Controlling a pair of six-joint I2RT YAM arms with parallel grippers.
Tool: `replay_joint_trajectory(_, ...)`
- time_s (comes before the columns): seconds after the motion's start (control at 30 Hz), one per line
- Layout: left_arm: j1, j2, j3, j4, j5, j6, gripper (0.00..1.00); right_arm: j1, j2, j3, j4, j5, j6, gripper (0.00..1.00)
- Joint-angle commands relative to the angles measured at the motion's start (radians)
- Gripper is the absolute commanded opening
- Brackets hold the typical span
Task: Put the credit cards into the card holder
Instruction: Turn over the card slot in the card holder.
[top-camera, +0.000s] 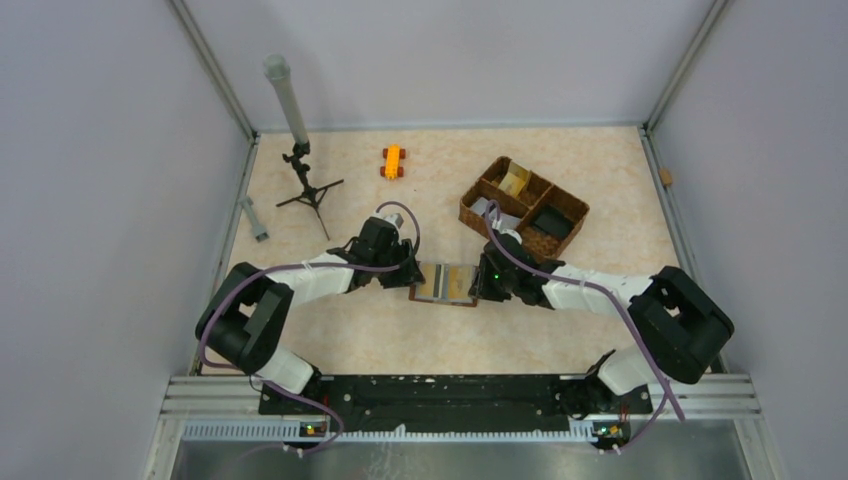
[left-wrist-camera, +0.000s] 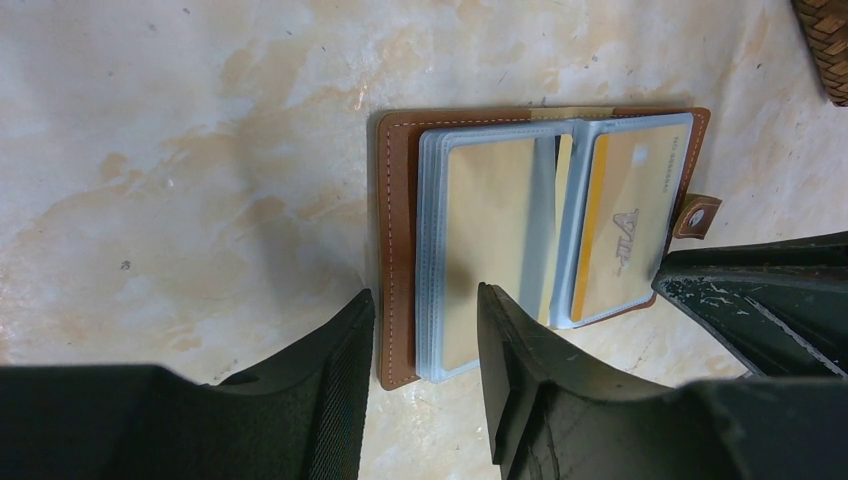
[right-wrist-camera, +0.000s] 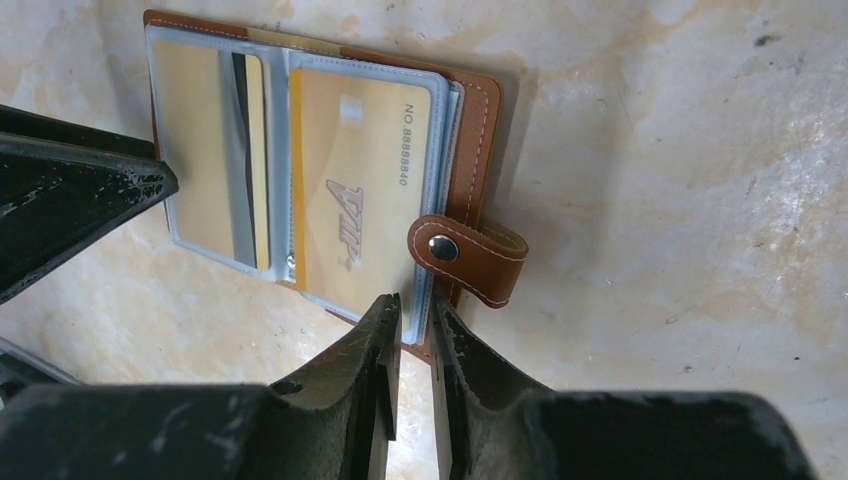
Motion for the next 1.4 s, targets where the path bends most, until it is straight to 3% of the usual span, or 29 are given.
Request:
replay_joint_trajectory(0.0, 0.003, 0.020, -0.020, 0.002, 0.003, 0.003, 0.46, 0.012, 0.000, 0.002, 0.053, -0.005, 0.009, 0.18)
replay_joint_trajectory(0.63, 0.003, 0.022, -0.040, 0.032, 0.023, -0.011, 0.41, 0.012, -0.022, -0.011, 0.154, -0.059, 0.020, 0.13)
replay_joint_trajectory(1.1, 0.004, 0.018, -0.045, 0.037, 0.028, -0.017, 0.40, 0.013, -0.036, -0.033, 0.264, -0.084, 0.026, 0.14)
replay_joint_trajectory(1.37, 0.004, 0.016, -0.045, 0.044, 0.039, -0.023, 0.40, 0.035, -0.041, 0.008, 0.229, -0.039, -0.011, 0.17)
